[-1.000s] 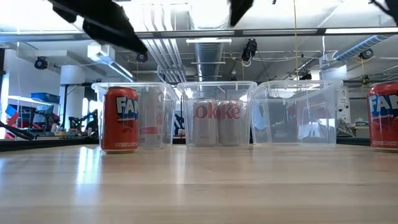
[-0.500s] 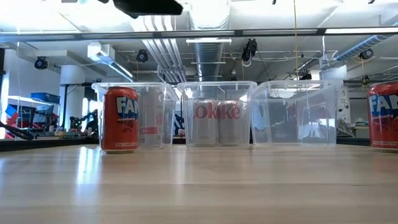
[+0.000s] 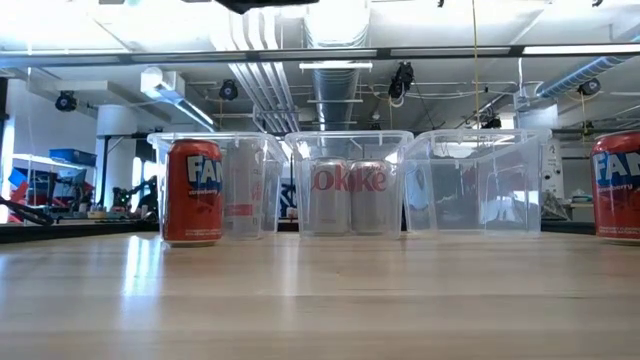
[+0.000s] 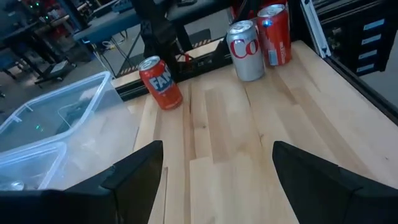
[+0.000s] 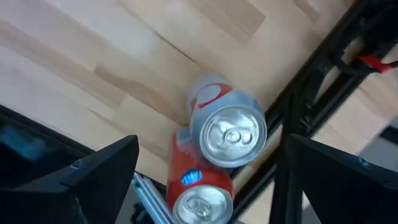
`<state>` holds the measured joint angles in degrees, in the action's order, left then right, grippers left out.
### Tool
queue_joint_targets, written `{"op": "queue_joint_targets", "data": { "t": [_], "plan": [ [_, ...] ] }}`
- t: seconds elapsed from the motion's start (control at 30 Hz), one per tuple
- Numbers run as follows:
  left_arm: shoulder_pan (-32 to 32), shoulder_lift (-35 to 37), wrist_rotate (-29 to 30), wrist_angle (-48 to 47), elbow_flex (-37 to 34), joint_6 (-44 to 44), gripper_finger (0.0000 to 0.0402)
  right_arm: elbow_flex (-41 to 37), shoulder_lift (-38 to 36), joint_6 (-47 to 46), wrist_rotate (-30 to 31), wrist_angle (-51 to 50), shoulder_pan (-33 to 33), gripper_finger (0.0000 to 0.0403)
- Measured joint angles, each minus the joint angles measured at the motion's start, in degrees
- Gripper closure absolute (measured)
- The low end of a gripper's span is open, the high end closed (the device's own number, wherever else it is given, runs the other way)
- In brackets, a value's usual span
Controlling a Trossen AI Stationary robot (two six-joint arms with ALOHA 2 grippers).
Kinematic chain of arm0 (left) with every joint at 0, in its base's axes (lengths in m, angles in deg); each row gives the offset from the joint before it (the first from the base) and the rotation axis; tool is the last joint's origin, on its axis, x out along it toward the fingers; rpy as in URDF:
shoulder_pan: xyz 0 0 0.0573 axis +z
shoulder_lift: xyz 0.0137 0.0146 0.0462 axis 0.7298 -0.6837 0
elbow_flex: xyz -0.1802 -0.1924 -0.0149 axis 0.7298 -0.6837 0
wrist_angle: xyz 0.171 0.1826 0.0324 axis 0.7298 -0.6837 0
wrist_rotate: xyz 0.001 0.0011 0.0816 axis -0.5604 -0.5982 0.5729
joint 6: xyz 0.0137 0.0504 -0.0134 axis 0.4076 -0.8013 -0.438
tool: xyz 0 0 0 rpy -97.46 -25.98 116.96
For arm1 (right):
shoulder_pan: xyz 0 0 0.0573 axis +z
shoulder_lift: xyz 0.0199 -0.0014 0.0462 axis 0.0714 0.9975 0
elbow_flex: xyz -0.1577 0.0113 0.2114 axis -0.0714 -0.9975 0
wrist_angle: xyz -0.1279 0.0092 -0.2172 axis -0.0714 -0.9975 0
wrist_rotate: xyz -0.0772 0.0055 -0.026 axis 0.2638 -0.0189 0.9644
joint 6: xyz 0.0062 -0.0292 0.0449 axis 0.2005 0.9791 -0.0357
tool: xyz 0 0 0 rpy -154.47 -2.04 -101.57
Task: Sort soda cans
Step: Put the red-silver soda can into the middle transparent bin
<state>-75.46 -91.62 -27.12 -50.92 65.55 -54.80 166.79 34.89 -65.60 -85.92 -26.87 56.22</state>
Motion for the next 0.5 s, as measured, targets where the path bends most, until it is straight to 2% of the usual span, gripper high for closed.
{"op": "queue_joint_targets", "data": {
  "t": [0.27, 0.43, 0.5],
  "plan": [
    [0.29, -0.03, 0.34, -0.02, 0.87, 0.59, 0.0116, -13.66, -9.66, -3.69, 0.66, 11.27, 0.15, 0.0003],
    [0.62, -0.31, 0.40, -0.07, 0.88, 1.03, 0.0116, -19.93, -11.71, -4.82, -0.18, 15.39, 0.76, 0.0003],
    [0.69, -0.31, 0.42, -0.05, 0.87, 1.19, 0.0116, -21.63, -11.71, -4.56, -2.28, 15.40, 0.76, 0.0003]
  ]
}}
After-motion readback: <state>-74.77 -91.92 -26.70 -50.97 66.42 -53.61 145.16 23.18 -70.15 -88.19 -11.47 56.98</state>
